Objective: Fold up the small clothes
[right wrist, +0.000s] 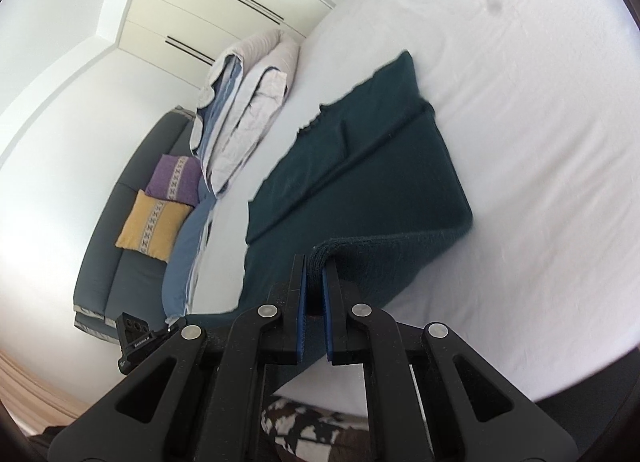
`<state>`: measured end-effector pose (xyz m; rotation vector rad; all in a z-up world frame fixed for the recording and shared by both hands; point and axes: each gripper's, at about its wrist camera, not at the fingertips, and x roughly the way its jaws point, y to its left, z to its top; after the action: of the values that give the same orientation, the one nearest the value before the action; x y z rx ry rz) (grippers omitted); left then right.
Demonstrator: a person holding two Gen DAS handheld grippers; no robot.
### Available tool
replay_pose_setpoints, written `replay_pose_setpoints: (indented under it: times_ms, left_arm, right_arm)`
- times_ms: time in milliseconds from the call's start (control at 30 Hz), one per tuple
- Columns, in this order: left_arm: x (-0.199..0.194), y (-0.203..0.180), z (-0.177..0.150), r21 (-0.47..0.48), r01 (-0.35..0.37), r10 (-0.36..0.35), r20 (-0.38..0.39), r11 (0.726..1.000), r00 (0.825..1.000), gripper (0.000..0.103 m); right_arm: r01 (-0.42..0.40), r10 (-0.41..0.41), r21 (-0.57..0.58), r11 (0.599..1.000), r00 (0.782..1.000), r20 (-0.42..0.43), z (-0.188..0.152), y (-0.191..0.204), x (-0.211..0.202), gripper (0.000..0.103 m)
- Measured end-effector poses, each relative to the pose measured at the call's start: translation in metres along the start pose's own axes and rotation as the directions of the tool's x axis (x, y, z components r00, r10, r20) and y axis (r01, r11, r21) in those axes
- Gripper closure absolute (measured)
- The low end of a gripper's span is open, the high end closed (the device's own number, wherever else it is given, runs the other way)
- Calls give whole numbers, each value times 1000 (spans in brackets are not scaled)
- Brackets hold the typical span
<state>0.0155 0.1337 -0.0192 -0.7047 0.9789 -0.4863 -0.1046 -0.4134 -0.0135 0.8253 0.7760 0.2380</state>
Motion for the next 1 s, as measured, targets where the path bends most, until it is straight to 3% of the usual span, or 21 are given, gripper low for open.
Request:
replay_pose_setpoints:
  times_ms: [267, 500, 733, 1000]
  left_arm:
    - [32, -14, 68, -50, 47, -44, 59, 998, 997, 97]
    - [67, -12, 133, -109, 72, -61, 95, 991, 994, 97]
    - [116, -1, 184, -157, 55, -42, 86, 986, 995, 97]
    - [171, 9, 232, -157, -24, 36, 74, 987, 997, 97]
  right_arm:
    - [2, -6, 39, 999, 996, 94, 82, 5, 29, 97]
    - [41, -48, 56, 998, 991, 121, 148, 5, 78, 97]
    - [81, -91, 85, 993, 988, 126, 206, -9, 137, 97]
    - [160, -174, 124, 979, 978, 116, 256, -36, 209, 97]
